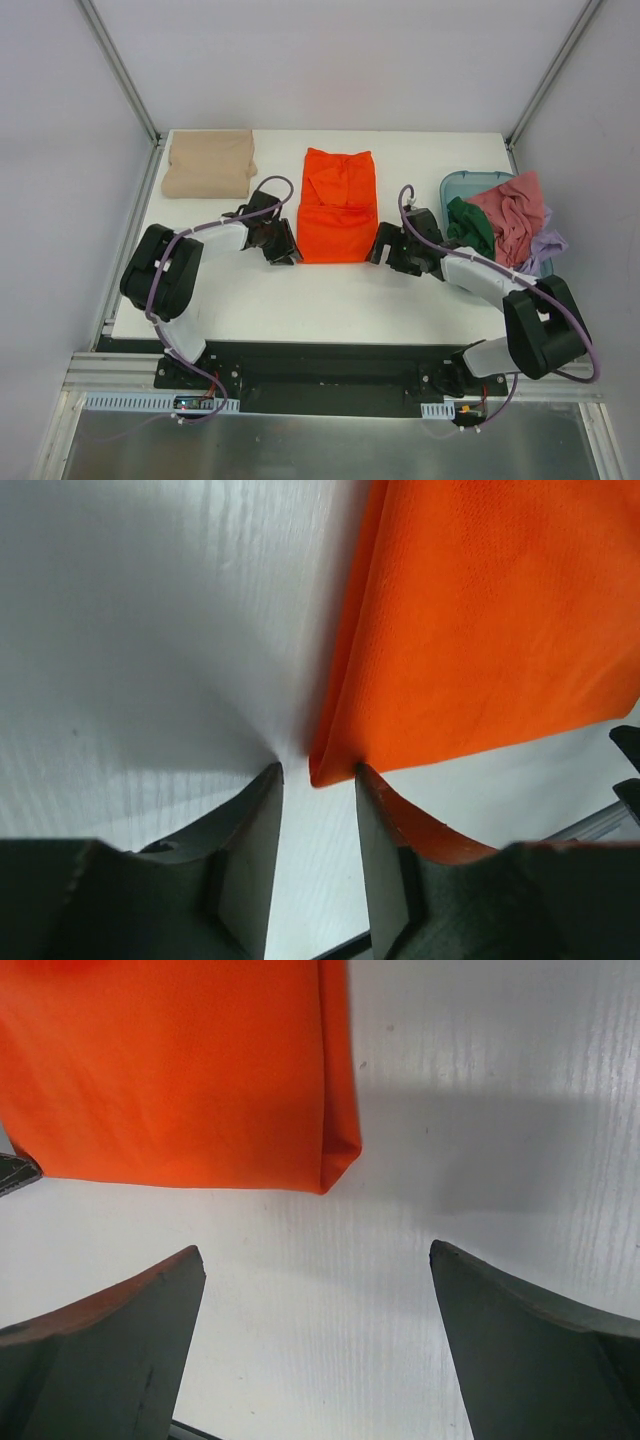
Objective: Fold and stack the t-shirts
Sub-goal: Grab one side of the 2/3 rectangular tshirt with both arms
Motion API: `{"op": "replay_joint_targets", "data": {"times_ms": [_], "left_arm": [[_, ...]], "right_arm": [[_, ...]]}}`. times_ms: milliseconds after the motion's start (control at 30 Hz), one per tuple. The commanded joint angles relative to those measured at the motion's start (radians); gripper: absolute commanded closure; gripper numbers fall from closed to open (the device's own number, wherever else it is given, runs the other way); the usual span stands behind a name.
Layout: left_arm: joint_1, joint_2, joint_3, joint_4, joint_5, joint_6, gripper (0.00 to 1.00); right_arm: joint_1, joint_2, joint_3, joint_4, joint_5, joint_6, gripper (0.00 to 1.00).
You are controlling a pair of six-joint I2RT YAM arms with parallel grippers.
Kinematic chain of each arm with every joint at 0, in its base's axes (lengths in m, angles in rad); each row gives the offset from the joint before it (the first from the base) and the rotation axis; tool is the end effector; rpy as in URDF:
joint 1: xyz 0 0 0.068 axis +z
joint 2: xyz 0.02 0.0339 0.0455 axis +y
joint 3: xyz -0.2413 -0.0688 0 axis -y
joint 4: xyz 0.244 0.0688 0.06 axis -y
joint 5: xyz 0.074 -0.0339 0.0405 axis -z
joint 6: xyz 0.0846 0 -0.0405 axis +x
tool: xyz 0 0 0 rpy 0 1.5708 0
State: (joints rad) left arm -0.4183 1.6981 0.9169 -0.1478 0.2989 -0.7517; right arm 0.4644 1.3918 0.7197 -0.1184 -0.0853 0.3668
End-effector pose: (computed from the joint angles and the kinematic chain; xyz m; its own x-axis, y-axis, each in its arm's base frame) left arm 0.3178 -0.1685 0.0996 -0.9098 -0.3097 -0.2762 -0.0986 0.8078 -0.5811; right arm 0.2799 0.1483 0.1335 -0.7724 0.0127 -0.6350 -0.2387 0.9207 0.3088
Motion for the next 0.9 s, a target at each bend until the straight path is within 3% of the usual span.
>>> {"op": "replay_joint_targets", "data": {"times_ms": [0,100,167,300,433,867], "left_arm": [[-0.002,0.067,0.059,0.027,0.057,0.008,0.69],[-0.007,0.087,0.063,0.030,0.063,0.009,0.81],[-0.008,0.097,0.059,0.033,0.078,0.012,1.00],[-0.008,0.091,0.042,0.036,0.056,0.008,1.00],[-0.008,0.068,0.027,0.036,0.042,0.006,1.00],[-0.008,0.055,0.013,0.036,0.031,-0.008,1.00]], "right_arm": [[-0.016,0.033,0.014,0.034,0.015,0.018,0.03],[-0.023,0.050,0.017,0.042,0.010,0.026,0.02],[-0.023,0.059,0.018,0.046,0.010,0.029,0.02],[-0.027,0.073,0.023,0.056,0.009,0.023,0.01],[-0.027,0.095,0.033,0.069,-0.001,0.021,0.07],[-0.030,0.222,0.073,0.085,-0.036,0.081,0.54]]}}
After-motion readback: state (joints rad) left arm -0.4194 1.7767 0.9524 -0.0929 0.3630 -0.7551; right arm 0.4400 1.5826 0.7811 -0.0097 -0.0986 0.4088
